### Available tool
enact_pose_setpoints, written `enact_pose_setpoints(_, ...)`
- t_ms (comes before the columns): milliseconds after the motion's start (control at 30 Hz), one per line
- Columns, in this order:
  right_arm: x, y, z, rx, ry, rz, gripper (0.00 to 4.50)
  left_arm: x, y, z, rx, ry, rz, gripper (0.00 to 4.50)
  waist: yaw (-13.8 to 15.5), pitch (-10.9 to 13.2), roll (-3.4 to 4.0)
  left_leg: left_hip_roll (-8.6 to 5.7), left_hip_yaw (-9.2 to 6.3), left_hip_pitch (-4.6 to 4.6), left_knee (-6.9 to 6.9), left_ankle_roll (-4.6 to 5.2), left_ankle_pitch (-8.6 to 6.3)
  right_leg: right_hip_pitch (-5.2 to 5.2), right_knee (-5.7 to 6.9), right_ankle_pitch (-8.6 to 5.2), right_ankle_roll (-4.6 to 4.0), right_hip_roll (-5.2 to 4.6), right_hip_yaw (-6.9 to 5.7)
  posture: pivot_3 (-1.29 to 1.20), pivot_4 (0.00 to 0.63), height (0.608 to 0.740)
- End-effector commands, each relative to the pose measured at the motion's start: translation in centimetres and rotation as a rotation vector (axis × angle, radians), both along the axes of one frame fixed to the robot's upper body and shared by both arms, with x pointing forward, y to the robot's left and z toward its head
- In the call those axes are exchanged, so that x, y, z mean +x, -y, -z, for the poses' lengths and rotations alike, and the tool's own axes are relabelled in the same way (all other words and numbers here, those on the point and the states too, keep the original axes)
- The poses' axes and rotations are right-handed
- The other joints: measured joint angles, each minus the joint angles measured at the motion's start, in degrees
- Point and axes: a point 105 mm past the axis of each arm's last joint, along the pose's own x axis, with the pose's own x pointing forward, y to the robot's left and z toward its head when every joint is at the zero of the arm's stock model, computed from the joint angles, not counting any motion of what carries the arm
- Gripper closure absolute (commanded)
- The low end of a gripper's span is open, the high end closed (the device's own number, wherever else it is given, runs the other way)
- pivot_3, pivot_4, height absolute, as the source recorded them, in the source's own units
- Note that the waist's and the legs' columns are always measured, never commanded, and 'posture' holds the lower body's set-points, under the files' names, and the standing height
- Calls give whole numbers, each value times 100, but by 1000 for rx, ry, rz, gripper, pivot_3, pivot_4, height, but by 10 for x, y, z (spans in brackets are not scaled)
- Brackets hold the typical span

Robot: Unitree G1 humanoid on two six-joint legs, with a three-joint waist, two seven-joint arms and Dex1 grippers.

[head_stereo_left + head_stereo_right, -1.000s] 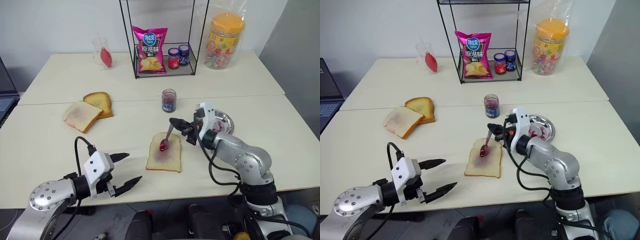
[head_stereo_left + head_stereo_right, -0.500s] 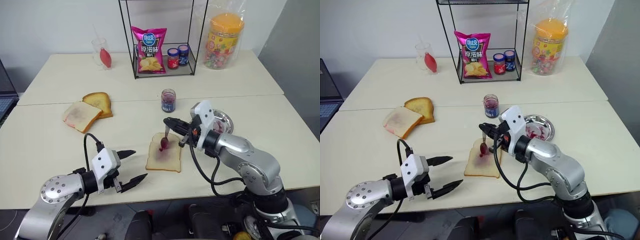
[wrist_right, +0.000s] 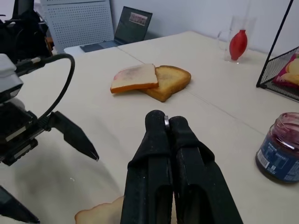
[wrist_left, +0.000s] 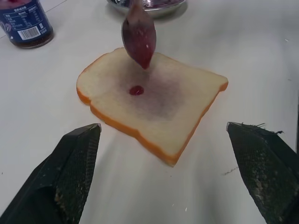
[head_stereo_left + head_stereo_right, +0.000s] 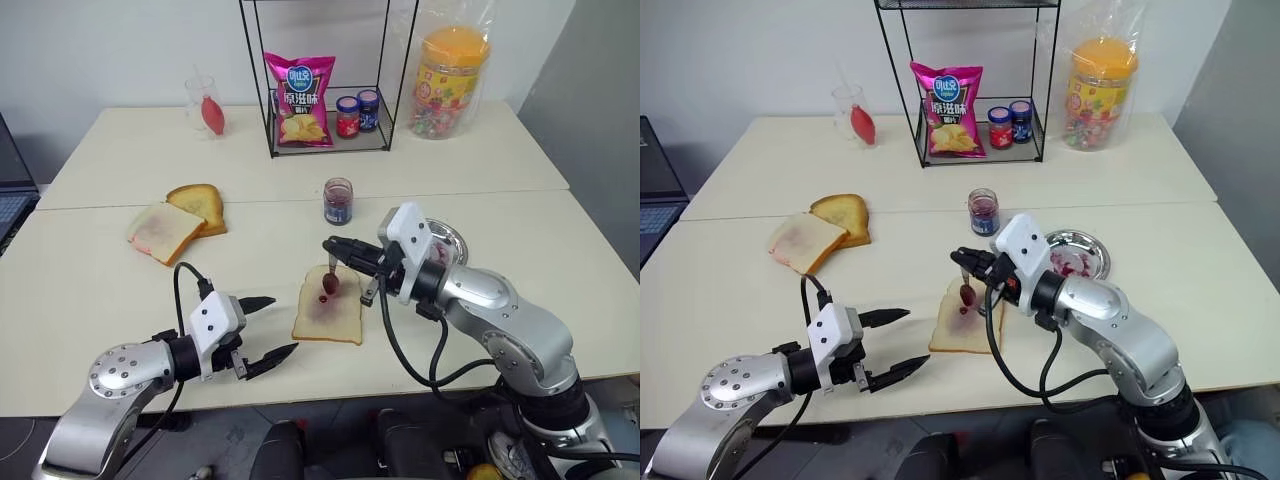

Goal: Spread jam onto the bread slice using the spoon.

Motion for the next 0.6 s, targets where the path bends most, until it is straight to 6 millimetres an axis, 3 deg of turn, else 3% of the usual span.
enact_pose_setpoints(33,-7,-3,-7,1,65,-34,4464,1,3,-5,1,33,18,0,0,0,0,0,0,0,0,0,0,0,0,0,0,0,0,0,150,740)
enact_pose_setpoints(133,0,-1,-5,17,50,-6,4464,1,5,-6,-2,37,21,0,1,0,0,0,-1,-1,0,0,0,0,0,3,4,0,-1,0,150,740)
enact_pose_setpoints(267,10,7,8,119,-123,63,4464,0,9,-7,1,41,38,0,1,-1,-2,0,-1,0,0,0,0,1,0,5,8,0,-1,0,150,740)
enact_pose_setpoints(400,17,13,2,152,-142,96,4464,2,10,-10,0,47,36,0,2,-1,-2,0,-1,-1,0,0,0,0,1,10,16,0,1,0,150,740)
enact_pose_setpoints(533,29,22,-1,283,-251,166,4464,3,10,-12,-1,51,35,0,1,-2,-3,0,-2,0,1,0,0,1,2,10,17,1,-1,0,150,740)
enact_pose_setpoints(600,36,30,8,369,-367,212,4464,4,10,-13,-2,52,32,0,0,-2,-3,0,-3,1,0,0,0,0,4,10,16,2,-1,0,150,740)
